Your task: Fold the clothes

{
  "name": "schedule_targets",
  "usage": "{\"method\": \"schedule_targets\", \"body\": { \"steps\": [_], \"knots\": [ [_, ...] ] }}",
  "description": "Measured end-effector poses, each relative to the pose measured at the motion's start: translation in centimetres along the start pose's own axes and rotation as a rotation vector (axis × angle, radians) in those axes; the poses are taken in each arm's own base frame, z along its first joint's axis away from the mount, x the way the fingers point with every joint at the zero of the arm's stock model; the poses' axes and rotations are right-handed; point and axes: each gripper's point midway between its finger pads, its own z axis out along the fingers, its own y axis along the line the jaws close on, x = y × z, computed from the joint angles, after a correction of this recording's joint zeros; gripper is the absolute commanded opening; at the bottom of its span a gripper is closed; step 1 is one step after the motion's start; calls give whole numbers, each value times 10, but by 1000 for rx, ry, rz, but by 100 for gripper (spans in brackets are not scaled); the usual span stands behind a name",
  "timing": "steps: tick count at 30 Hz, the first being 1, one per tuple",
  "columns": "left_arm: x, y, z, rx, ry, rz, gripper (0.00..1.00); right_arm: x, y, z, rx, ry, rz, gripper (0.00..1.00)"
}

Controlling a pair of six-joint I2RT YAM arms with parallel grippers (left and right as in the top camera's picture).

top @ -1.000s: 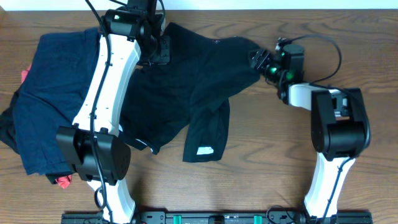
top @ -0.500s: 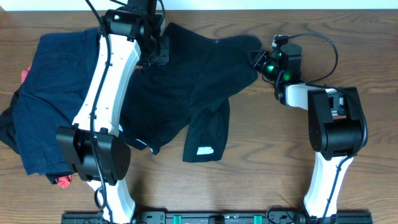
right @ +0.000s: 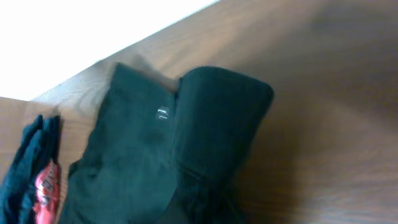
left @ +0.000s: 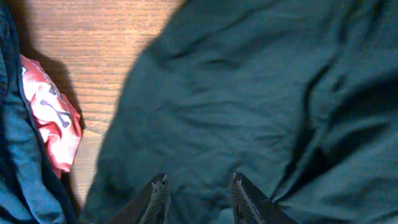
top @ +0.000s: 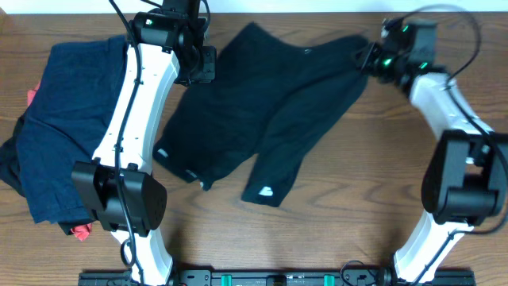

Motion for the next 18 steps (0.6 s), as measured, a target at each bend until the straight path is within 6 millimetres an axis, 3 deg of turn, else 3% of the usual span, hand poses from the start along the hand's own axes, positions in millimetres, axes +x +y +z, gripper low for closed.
{"method": "schedule_targets", "body": {
  "steps": [4,8,15,18],
  "knots": [
    [0,0,0,0,0,3,35,-31,26,-32,42,-18,-199,1],
    [-1,0,0,0,-2,9,35,-41,35,-43,71,-15,-315,1],
    [-2,-1,0,2,-10,20,35,-19,15,-51,183,88,-279,1],
    [-3,-1,0,3,-13,27,35,-35,10,-52,219,30,-346,1]
  ]
}}
